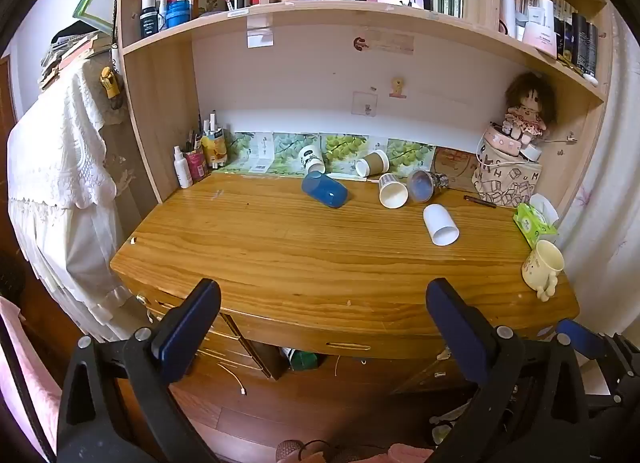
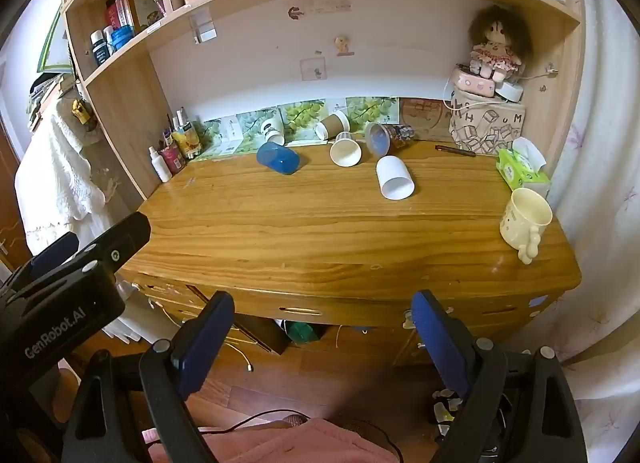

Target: Flip cup upright

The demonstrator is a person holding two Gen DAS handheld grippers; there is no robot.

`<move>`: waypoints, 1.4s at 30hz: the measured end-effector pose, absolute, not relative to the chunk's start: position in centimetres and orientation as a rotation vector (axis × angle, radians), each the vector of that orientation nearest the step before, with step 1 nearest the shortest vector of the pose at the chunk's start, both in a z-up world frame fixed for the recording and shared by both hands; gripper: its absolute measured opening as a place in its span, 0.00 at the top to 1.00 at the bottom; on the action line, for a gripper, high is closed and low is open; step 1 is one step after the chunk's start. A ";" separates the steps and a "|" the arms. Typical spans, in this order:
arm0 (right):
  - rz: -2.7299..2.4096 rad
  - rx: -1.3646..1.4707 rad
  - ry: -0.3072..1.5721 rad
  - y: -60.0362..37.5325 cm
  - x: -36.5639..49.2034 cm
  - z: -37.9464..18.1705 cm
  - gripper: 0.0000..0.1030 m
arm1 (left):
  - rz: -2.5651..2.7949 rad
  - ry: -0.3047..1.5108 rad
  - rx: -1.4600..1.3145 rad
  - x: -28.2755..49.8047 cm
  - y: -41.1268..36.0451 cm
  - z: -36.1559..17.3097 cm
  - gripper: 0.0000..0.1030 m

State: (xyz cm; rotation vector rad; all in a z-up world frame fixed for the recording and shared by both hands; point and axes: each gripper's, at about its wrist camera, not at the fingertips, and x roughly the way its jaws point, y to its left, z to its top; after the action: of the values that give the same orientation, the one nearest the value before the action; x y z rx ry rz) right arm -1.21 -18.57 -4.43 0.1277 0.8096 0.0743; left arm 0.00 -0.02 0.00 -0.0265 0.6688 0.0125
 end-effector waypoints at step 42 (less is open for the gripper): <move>0.094 0.175 0.880 -19.8 -2.1 -5.7 0.12 | 0.042 0.762 -0.071 -0.9 0.0 -1.1 0.01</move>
State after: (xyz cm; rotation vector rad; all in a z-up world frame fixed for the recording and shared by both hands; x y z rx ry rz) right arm -2.12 -19.82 -5.70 0.1751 0.8803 0.0943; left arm -0.89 -0.02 -1.05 -0.0710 0.7616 0.0422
